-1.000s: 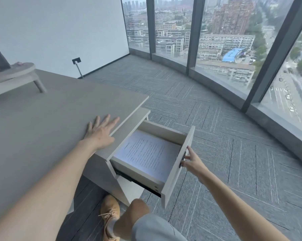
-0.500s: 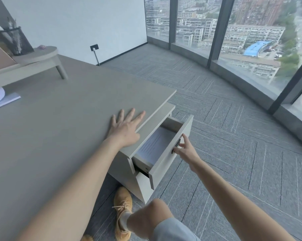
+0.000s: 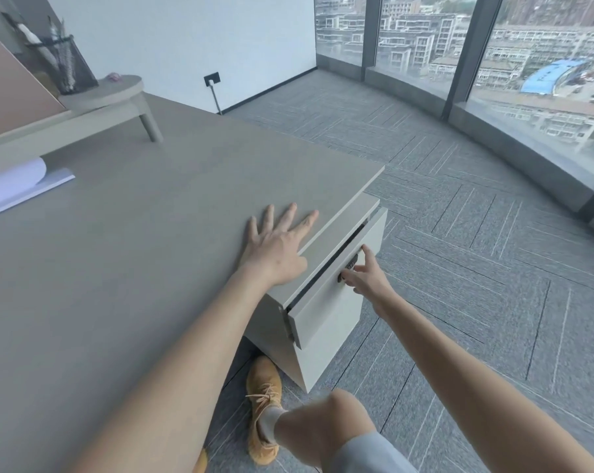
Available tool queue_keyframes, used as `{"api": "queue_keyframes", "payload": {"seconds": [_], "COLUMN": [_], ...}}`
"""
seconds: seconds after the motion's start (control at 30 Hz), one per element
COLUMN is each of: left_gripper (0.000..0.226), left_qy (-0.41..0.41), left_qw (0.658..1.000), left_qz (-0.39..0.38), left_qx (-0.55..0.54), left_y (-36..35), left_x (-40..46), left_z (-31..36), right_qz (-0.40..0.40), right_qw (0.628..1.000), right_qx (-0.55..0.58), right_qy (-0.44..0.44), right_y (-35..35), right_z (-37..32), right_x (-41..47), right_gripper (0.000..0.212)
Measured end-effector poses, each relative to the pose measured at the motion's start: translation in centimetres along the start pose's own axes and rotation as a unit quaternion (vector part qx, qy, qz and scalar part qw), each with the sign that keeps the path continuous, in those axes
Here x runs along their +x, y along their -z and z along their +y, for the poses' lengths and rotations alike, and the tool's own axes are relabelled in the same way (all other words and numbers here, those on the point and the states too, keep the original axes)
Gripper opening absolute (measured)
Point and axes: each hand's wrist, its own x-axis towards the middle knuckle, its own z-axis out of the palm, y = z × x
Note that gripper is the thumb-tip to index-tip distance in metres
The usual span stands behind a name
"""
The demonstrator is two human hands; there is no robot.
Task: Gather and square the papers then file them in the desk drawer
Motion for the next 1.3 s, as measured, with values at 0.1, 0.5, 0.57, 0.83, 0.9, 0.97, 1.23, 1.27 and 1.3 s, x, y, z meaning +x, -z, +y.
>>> {"api": "queue_keyframes", "payload": {"seconds": [0.1,0.5,0.57,0.83,0.9,0.97,1.23,1.27,1.3], "left_gripper": [0.092,0.090,0.090,0.090,0.090,0.089,0.073,0.071,0.068], "left_qy": [0.002,0.000,0.001,0.005,0.005,0.005,0.006,0.008,0.006], "left_qw": [1.000,1.000,1.000,1.000,1.000,1.000,0.994,0.991,0.987], "left_qz": [0.004,0.005,0.007,0.003,0.005,0.007,0.001,-0.002,-0.002], "left_qx": [-0.003,0.009,0.011,0.014,0.016,0.003,-0.112,-0.134,-0.161], "left_y": [-0.2,-0.6,-0.6,-0.3,-0.2,-0.1,0.4,0.8,1.1], "left_x": [0.1,0.3,0.3,0.1,-0.1,-0.2,-1.6,-2.1,-2.6], "left_z": [0.0,-0.1,-0.1,0.1,0.2,0.2,-0.5,-0.4,-0.4], "right_qz": [0.009,0.061,0.069,0.022,0.016,0.011,0.070,0.070,0.068], "right_qw": [1.000,0.998,0.998,1.000,0.999,0.998,0.973,0.970,0.967], "right_qx": [-0.003,-0.009,-0.009,-0.012,-0.030,-0.060,-0.177,-0.187,-0.188], "right_qy": [0.003,0.003,0.002,-0.002,-0.005,0.001,0.129,0.142,0.157], "right_y": [-0.7,-2.4,-2.5,-2.1,-2.0,-1.9,-0.9,-0.7,-0.6], "right_z": [-0.4,-0.8,-1.0,-3.0,-3.4,-3.4,-5.7,-6.5,-6.9], "right_x": [0.4,1.9,2.0,0.9,0.6,0.3,-3.3,-4.3,-5.0], "right_gripper": [0.097,0.063,0.053,0.070,0.069,0.062,0.061,0.065,0.065]}}
